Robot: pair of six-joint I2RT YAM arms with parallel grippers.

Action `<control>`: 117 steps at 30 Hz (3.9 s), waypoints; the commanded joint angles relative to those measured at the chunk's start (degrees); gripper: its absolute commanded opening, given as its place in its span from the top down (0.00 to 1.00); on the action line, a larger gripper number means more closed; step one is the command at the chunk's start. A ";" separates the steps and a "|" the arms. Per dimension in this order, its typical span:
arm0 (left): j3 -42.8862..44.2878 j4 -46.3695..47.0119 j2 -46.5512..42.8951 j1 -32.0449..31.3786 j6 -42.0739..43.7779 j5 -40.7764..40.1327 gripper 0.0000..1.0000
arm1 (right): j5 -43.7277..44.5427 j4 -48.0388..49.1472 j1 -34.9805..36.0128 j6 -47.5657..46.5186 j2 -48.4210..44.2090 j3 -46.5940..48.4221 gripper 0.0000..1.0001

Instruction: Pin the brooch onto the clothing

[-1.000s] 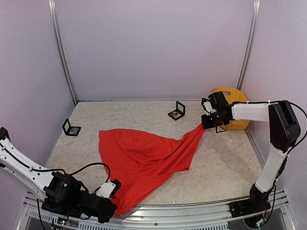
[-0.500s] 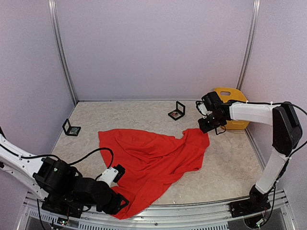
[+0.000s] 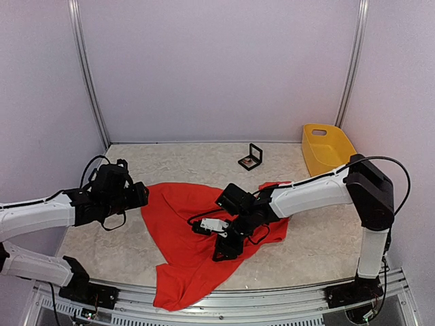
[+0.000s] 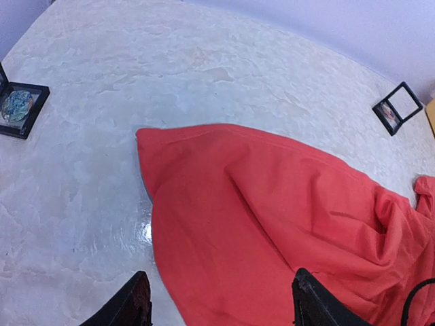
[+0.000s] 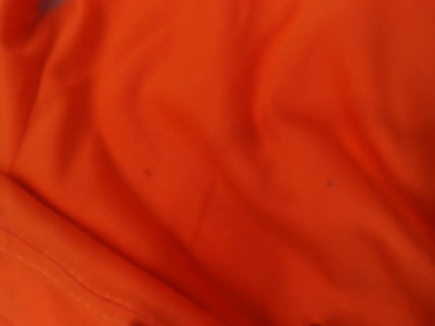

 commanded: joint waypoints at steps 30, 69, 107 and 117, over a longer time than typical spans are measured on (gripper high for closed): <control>5.31 21.56 36.46 11.78 -0.96 10.00 1.00 | -9.70 -1.99 12.00 10.28 -18.14 -22.15 0.66; 0.39 21.04 28.56 10.56 4.70 11.01 1.00 | 5.64 -15.24 -17.36 5.25 33.34 53.25 1.00; 11.00 19.36 38.09 17.64 8.12 0.65 1.00 | 23.46 9.93 -22.52 -2.08 28.72 58.90 0.34; 9.39 19.19 30.62 16.20 8.41 -4.21 0.62 | 34.79 -1.33 -23.77 8.88 2.69 18.04 1.00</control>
